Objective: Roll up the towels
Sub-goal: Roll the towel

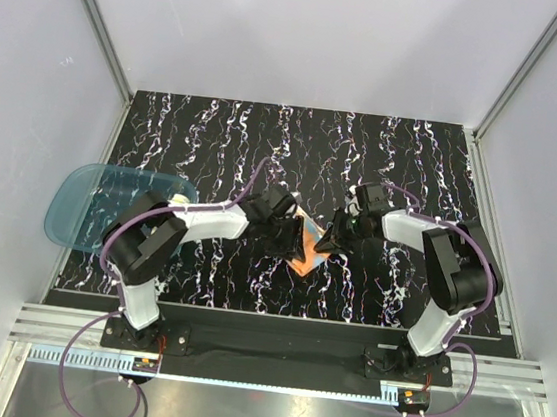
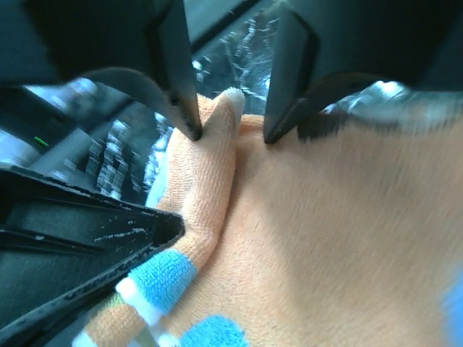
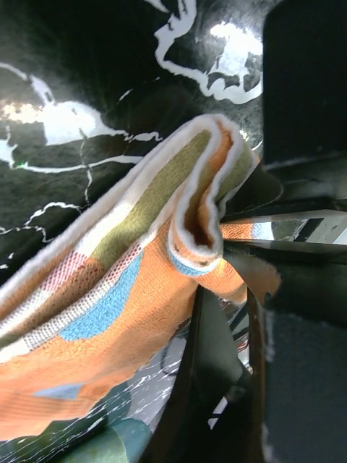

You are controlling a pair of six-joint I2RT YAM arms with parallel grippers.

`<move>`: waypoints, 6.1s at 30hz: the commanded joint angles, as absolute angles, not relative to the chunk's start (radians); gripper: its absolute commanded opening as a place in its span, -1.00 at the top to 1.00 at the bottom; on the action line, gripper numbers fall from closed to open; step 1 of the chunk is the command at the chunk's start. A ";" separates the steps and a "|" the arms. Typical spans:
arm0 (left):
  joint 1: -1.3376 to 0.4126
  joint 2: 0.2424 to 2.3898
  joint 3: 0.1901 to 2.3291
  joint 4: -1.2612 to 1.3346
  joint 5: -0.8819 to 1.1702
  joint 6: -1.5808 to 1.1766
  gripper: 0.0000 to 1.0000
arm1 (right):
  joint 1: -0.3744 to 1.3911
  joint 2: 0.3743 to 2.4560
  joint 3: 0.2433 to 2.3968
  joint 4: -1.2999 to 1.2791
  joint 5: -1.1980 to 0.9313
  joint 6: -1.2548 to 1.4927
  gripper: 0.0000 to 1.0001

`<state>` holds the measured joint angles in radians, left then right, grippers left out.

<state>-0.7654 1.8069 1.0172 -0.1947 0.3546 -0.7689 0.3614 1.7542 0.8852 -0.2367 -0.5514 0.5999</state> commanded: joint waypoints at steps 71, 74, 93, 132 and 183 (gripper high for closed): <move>-1.134 1.752 0.925 -0.156 -0.236 -0.373 0.52 | 0.279 1.913 1.210 -0.535 -0.425 0.408 0.46; -1.135 1.746 0.948 -0.150 -0.167 -0.397 0.52 | 0.279 1.911 1.230 -0.541 -0.431 0.416 0.48; -0.915 1.732 0.936 0.133 0.510 -0.779 0.50 | 0.224 1.592 1.256 -0.739 -0.219 0.383 0.22; -0.603 1.960 0.508 0.856 0.716 -1.408 0.57 | 0.363 1.548 0.736 -0.152 -0.638 0.604 -0.25; -0.949 1.388 0.844 -0.299 -0.370 -0.620 -0.12 | 0.577 1.775 1.003 -0.434 -0.379 0.502 0.46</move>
<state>-0.8959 1.4216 0.7963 -0.1677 -0.1070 -0.7807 0.5529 1.7664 0.9703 -0.3180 -0.4454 0.5526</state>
